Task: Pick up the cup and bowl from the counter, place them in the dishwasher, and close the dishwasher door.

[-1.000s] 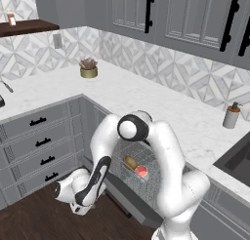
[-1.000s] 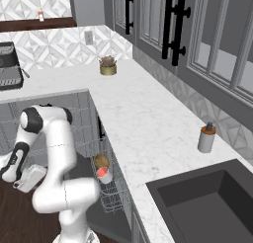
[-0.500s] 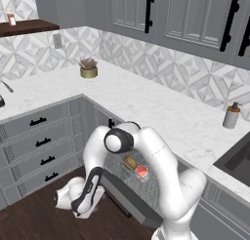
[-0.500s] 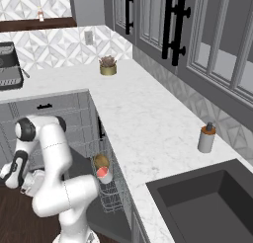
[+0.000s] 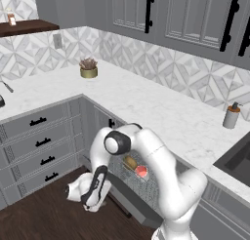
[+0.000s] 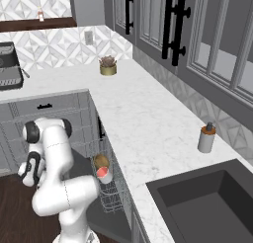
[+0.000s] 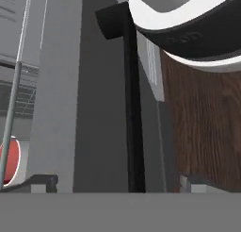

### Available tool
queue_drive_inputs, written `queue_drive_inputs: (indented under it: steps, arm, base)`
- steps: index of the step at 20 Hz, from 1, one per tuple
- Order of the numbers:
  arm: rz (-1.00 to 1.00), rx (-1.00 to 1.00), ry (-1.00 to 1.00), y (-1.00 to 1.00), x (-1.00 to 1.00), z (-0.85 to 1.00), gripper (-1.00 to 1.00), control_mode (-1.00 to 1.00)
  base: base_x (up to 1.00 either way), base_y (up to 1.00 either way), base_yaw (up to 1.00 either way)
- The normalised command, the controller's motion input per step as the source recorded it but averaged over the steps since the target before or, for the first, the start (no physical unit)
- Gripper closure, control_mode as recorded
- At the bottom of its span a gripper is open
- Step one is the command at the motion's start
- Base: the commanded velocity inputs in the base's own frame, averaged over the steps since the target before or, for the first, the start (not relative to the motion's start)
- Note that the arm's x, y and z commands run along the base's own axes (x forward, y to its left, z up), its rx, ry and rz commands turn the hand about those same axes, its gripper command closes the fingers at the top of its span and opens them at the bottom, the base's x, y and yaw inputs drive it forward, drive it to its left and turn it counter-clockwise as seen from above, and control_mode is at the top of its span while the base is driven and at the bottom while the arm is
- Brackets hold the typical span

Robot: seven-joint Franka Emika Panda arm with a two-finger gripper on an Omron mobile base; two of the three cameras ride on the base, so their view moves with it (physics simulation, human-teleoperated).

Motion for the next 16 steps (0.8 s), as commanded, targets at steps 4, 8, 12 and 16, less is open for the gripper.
queue_drive_inputs:
  steps: [4, 8, 12, 16]
  arm:
    - [0.05, -0.18, 0.03, 0.0, 0.42, -0.99, -1.0, -1.0]
    - [0.07, -0.2, -0.07, 0.41, -0.04, -0.64, -1.0, -1.0]
    - [0.01, -0.17, -0.13, 0.39, -0.03, -0.47, -1.0, -1.0]
    - [0.03, -0.07, 0.0, -0.55, 0.39, -0.69, -1.0, -1.0]
  base:
    - [0.0, 0.0, 0.0]
    - [0.0, 0.0, 0.0]
    - [0.0, 0.0, 0.0]
    - [0.0, 0.0, 0.0]
